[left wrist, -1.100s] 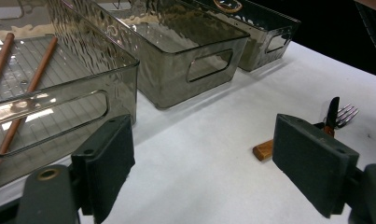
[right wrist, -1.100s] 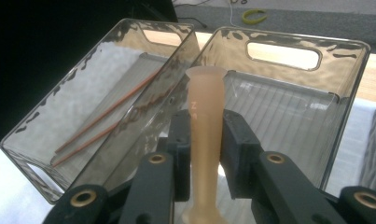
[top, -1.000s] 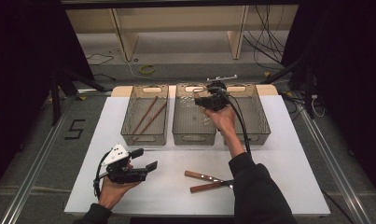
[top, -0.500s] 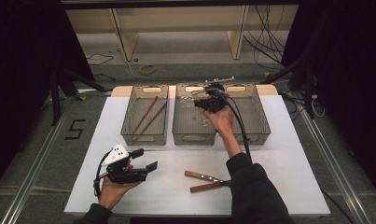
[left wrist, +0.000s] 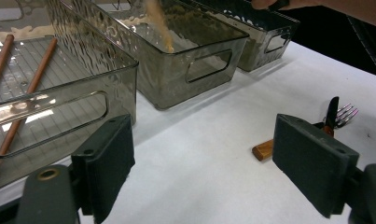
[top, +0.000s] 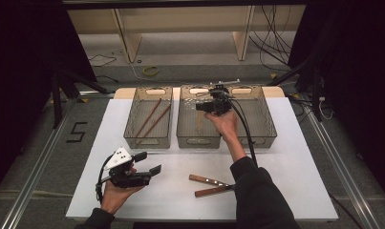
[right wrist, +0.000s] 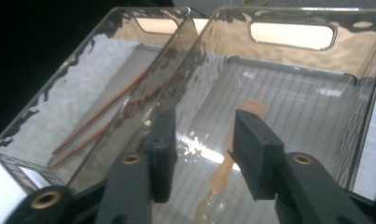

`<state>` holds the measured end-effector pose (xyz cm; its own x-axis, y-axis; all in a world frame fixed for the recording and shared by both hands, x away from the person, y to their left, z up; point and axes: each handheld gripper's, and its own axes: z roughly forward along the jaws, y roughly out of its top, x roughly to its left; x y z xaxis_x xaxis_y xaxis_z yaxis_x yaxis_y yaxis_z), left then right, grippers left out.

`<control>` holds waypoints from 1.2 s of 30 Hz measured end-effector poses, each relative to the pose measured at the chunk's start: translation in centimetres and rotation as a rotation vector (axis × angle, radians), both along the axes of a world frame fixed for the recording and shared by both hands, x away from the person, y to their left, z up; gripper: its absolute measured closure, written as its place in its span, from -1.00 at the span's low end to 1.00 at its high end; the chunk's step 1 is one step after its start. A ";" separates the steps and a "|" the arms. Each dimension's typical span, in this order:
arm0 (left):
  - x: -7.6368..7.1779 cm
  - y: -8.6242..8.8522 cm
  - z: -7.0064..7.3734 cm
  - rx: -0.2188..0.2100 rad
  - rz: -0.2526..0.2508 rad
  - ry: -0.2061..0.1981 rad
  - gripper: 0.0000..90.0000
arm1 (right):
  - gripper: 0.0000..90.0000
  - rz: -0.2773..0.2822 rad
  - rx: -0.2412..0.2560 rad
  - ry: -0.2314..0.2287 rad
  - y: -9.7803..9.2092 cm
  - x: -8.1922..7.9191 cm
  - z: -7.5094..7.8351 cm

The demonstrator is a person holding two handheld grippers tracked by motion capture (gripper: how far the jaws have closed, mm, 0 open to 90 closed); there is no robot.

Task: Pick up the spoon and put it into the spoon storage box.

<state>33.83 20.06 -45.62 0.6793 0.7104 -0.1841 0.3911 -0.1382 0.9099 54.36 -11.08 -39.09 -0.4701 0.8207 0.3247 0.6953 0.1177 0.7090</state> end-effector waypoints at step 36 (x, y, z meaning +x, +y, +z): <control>0.1 -0.1 -0.1 0.011 -0.001 -0.001 -0.56 | -0.36 0.606 -0.210 -0.089 -1.9 -13.8 1.9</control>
